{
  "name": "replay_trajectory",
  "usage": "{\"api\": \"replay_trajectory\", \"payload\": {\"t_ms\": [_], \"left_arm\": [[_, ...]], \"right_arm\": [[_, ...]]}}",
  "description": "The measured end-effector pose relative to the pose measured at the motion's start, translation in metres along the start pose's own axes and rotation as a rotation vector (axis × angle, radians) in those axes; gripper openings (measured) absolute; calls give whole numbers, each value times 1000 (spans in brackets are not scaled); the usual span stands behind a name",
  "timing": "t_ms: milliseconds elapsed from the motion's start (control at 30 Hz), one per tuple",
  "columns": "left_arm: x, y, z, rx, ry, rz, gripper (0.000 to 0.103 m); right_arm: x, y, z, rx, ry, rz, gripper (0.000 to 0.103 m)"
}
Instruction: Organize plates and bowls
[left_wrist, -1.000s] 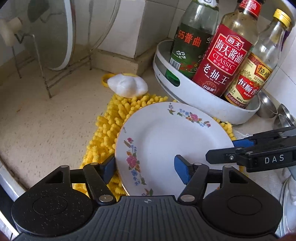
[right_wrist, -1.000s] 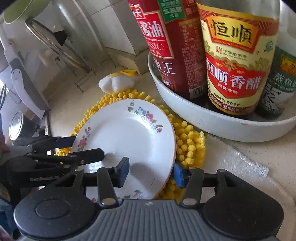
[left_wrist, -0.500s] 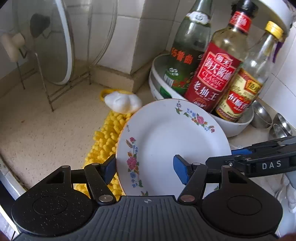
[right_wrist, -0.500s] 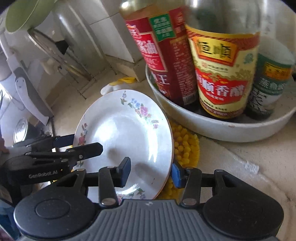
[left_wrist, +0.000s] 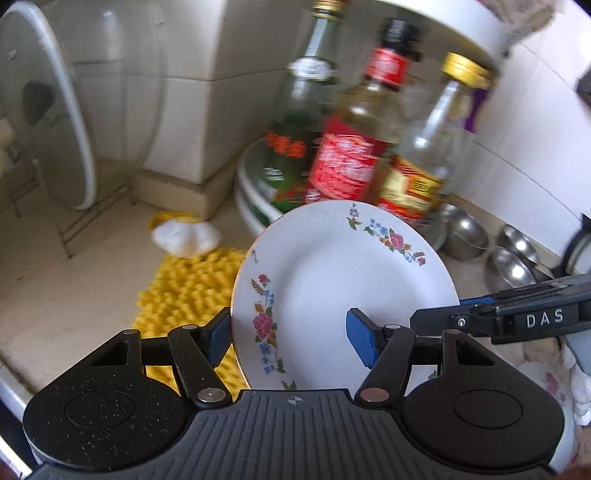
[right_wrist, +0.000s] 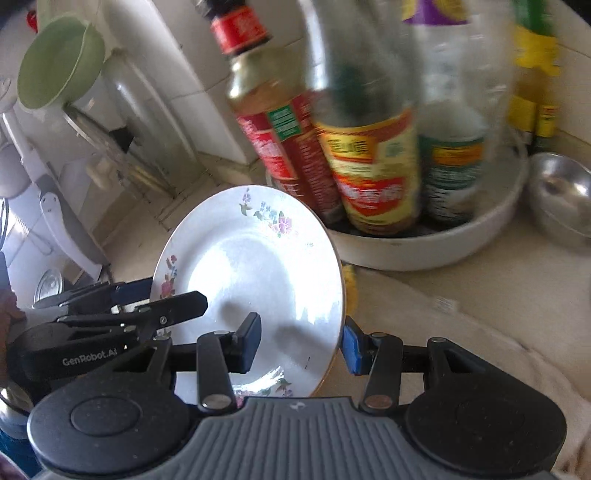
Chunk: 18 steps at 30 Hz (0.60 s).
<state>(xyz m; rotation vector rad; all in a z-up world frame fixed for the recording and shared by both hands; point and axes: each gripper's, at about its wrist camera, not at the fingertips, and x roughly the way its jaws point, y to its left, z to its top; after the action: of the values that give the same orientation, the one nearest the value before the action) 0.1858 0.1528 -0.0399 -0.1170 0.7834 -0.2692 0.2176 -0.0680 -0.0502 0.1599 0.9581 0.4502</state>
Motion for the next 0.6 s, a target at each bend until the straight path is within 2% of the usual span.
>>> {"api": "replay_trajectory", "payload": {"t_ms": [267, 600], "left_arm": [[3, -48, -1, 102, 10, -102, 71], [0, -132, -16, 233, 27, -196, 72]], "right_arm": [[-55, -28, -33, 120, -80, -56, 69], [-118, -76, -85, 263, -134, -104, 69]]}}
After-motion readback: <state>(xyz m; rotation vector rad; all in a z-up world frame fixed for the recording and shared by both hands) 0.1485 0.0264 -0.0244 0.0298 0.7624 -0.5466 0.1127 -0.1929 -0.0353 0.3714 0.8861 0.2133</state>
